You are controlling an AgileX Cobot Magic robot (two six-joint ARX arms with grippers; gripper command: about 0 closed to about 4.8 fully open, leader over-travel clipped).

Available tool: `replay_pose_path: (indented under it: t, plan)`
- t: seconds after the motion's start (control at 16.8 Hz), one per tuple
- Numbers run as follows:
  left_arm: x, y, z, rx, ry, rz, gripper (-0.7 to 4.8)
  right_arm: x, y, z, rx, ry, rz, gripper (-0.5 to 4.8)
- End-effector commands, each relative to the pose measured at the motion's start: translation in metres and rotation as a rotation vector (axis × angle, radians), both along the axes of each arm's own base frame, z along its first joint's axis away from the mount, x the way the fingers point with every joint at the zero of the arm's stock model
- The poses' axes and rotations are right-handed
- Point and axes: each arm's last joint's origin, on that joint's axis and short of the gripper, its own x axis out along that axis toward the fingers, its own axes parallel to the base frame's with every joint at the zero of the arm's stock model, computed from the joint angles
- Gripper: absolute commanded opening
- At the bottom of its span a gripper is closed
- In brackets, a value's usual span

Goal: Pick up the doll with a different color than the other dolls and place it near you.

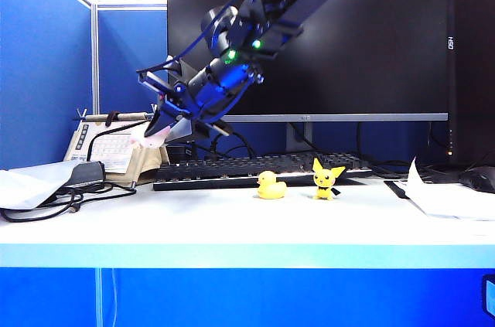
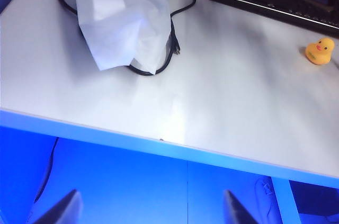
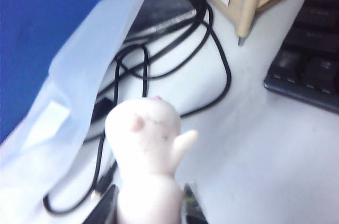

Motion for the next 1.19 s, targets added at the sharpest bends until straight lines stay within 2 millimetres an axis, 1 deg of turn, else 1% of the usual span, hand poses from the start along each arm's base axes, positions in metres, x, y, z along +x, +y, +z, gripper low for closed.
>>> replay_pose_path:
  t: [0.06,0.36,0.53,0.77,0.89,1.01,1.19]
  plan:
    - [0.0,0.0,0.002,0.002,-0.015,-0.003,3.5,-0.006,-0.003,0.019,-0.007,-0.029,0.028,0.53]
    - [0.0,0.0,0.002,0.002,-0.015,-0.003,3.5,-0.017,-0.012,0.038,-0.071,-0.026,0.063,0.53]
    - [0.0,0.0,0.002,0.002,-0.015,-0.003,3.5,-0.021,-0.015,0.05,-0.069,-0.035,0.065,0.53]
    - [0.0,0.0,0.002,0.002,-0.015,-0.003,3.5,-0.024,-0.027,0.067,-0.071,-0.033,0.051,0.53]
    - [0.0,0.0,0.002,0.002,-0.015,-0.003,3.5,-0.026,-0.037,0.079,-0.083,-0.038,0.045,0.53]
    - [0.0,0.0,0.002,0.002,-0.015,-0.003,3.5,-0.03,-0.042,0.088,-0.093,-0.053,0.048,0.53]
    - [0.0,0.0,0.002,0.002,-0.015,-0.003,3.5,-0.037,-0.05,0.11,-0.092,-0.096,0.037,0.53]
